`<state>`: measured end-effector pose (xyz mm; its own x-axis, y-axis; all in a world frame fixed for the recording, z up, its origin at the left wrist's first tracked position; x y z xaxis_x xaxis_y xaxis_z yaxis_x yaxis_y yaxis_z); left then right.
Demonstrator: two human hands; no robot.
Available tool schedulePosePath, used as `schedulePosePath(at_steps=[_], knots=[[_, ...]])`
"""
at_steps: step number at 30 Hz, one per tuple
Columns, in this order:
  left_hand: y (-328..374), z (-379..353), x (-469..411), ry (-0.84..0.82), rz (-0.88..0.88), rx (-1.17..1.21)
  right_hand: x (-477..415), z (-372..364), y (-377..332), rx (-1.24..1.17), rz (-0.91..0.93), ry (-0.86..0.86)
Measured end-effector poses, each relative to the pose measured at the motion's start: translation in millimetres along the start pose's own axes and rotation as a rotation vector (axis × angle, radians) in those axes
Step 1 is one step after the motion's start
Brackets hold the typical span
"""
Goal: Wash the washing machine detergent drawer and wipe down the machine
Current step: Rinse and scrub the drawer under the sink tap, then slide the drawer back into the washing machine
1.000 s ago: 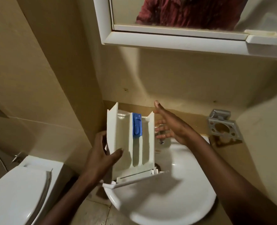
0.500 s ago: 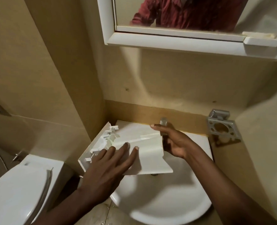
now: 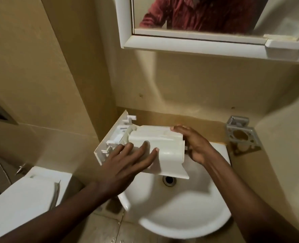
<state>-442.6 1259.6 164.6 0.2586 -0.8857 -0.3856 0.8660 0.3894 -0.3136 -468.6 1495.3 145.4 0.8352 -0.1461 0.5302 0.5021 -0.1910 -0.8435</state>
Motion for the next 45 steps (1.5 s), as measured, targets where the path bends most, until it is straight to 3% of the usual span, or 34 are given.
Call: schedulePosePath(at_steps=[4, 11, 15, 18, 26, 30, 36, 41, 45], knots=[[4, -18, 1, -0.056, 0.141, 0.087, 3, -4, 5, 0.078, -0.085, 0.060], [-21, -6, 14, 0.233, 0.618, 0.565, 15, -14, -20, 0.105, 0.022, 0.047], [-26, -1, 44, 0.337, 0.906, 0.774, 25, -18, -2, 0.103, 0.143, 0.049], [-22, 1, 74, 0.396, 1.090, 0.949, 29, -25, 24, 0.154, 0.102, 0.046], [5, 26, 165, 0.586, 1.482, 1.440, 34, -92, 68, 0.426, -0.019, -0.292], [27, 43, 211, 0.609, 1.590, 1.415, 42, -135, 101, 0.437, -0.067, -0.527], [58, 81, 280, 0.757, 1.722, 1.372, 67, -224, 110, 0.506, -0.033, -0.715], [68, 113, 340, 0.949, 1.776, 1.306, 91, -311, 114, 0.610, 0.128, -0.726], [78, 142, 404, 1.110, 1.827, 1.235, 118, -385, 139, 0.628, 0.153, -0.786]])
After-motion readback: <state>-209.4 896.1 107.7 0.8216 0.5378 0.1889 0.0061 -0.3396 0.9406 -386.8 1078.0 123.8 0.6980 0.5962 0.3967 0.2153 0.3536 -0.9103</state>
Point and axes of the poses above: each hand's wrist, its own x-axis away from the middle knuckle, its own z-axis out of the back of the hand, y = z × x, the point moved 4 cm from there along -x, towards the middle knuckle, and after that the axes turned 6 degrees about -z, right-handed, at the moved point
